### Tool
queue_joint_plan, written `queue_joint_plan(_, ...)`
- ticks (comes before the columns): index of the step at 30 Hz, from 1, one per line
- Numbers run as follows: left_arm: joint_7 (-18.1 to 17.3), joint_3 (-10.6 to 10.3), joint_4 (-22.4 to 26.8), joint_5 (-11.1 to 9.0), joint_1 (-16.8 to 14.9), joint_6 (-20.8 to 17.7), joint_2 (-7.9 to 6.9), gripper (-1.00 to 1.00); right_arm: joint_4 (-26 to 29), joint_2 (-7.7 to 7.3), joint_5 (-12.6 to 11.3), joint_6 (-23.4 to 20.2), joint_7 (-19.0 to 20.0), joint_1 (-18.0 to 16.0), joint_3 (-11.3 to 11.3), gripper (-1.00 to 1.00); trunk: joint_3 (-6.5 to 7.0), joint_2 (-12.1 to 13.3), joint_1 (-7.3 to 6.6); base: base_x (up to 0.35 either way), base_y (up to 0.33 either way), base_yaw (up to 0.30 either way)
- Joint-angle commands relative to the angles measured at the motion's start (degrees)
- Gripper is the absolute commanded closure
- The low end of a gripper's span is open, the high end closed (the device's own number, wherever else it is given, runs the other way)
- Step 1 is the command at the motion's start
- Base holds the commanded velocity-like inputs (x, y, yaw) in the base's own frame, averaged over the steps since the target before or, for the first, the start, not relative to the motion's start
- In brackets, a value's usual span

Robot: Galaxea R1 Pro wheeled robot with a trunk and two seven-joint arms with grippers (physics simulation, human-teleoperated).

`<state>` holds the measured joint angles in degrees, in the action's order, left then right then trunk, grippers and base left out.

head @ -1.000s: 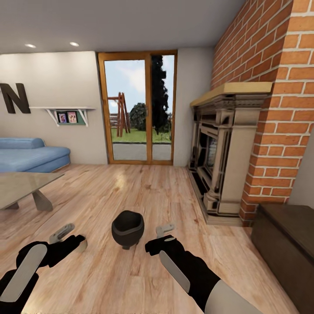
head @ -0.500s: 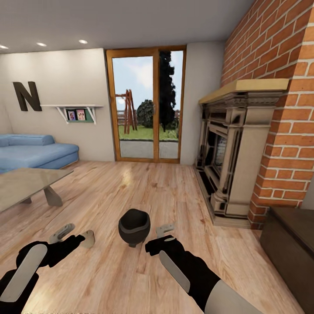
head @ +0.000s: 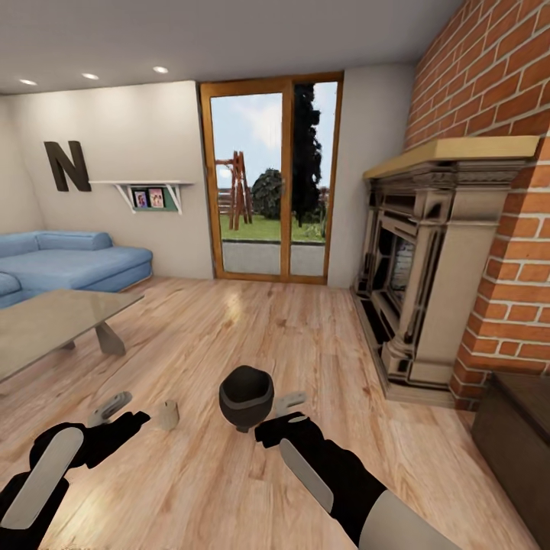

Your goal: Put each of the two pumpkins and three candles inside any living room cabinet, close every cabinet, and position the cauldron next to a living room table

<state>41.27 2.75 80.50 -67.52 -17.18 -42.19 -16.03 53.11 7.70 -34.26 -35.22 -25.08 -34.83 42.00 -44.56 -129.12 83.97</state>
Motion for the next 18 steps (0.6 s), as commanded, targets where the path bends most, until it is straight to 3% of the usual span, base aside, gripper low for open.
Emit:
queue_joint_plan(1, 0.57, 0.03, 0.04, -0.59, -0.04, -0.09, -0.02, -1.0, 0.07, -0.1, -0.62, -0.06, -0.59, -0.06, 0.14, -1.0, 0.03, 0.38, -0.24, 0.0, 0.0, 0.125)
queue_joint_plan(18, 0.56, 0.08, -0.14, -0.68, -0.09, -0.46, 0.05, -1.0, 0.54, -0.22, -0.52, 0.13, -0.59, -0.06, 0.15, -1.0, 1.67, 7.2, -3.97, 0.0, 0.0, 0.119)
